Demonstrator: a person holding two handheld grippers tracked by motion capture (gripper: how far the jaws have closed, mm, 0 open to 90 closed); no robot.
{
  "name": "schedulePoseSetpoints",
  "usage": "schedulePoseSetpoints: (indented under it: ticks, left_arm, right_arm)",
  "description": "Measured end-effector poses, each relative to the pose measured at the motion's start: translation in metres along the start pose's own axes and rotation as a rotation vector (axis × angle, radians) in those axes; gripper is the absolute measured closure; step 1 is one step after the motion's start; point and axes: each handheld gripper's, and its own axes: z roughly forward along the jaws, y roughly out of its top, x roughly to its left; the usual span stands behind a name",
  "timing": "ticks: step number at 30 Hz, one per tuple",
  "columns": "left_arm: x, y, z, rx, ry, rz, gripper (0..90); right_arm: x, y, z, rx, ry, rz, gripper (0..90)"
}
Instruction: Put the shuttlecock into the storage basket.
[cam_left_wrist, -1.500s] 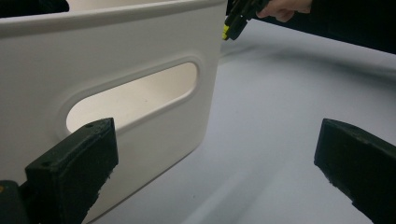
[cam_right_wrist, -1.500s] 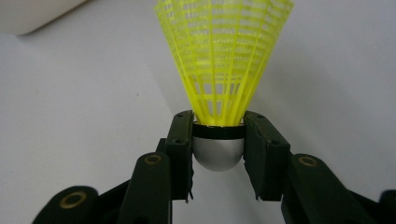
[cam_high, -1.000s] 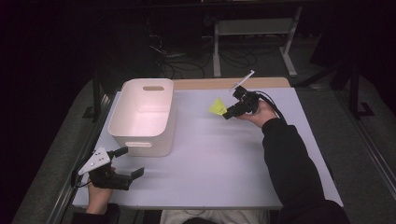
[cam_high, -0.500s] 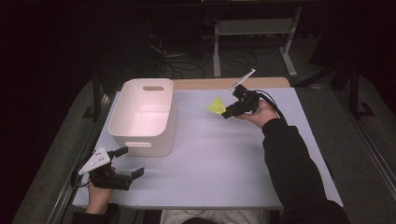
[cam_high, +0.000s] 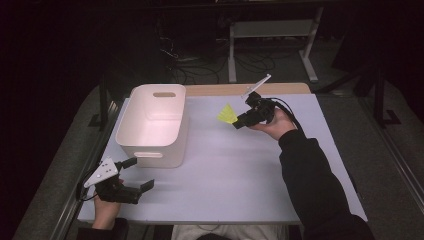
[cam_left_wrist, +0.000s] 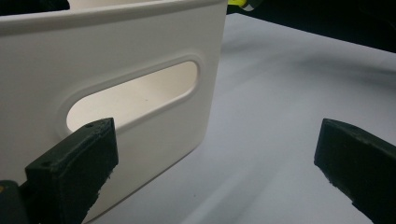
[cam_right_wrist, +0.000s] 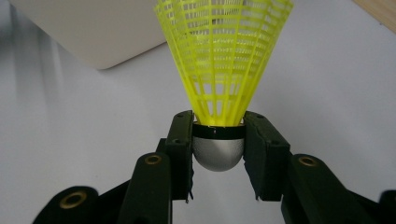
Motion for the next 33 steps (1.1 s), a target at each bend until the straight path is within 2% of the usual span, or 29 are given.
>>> schedulePoseSetpoints:
  ticks: [6, 12, 22, 33]
  left_arm:
    - [0.000, 0.000, -0.001, 0.003, 0.001, -0.001, 0.0]
    - [0.000, -0.001, -0.002, -0.001, 0.005, -0.006, 0.0]
    - [0.000, -0.001, -0.002, 0.003, 0.006, -0.003, 0.0]
    - [0.000, -0.001, -0.002, 0.002, 0.006, -0.003, 0.0]
  right_arm:
    - [0.014, 0.005, -0.003, 0.015, -0.017, -0.019, 62.9]
    - [0.025, 0.010, -0.005, 0.015, -0.013, -0.044, 63.0]
    - [0.038, 0.020, -0.012, -0.006, 0.004, -0.076, 63.0]
    - [0.051, 0.033, -0.012, -0.003, 0.026, -0.103, 63.0]
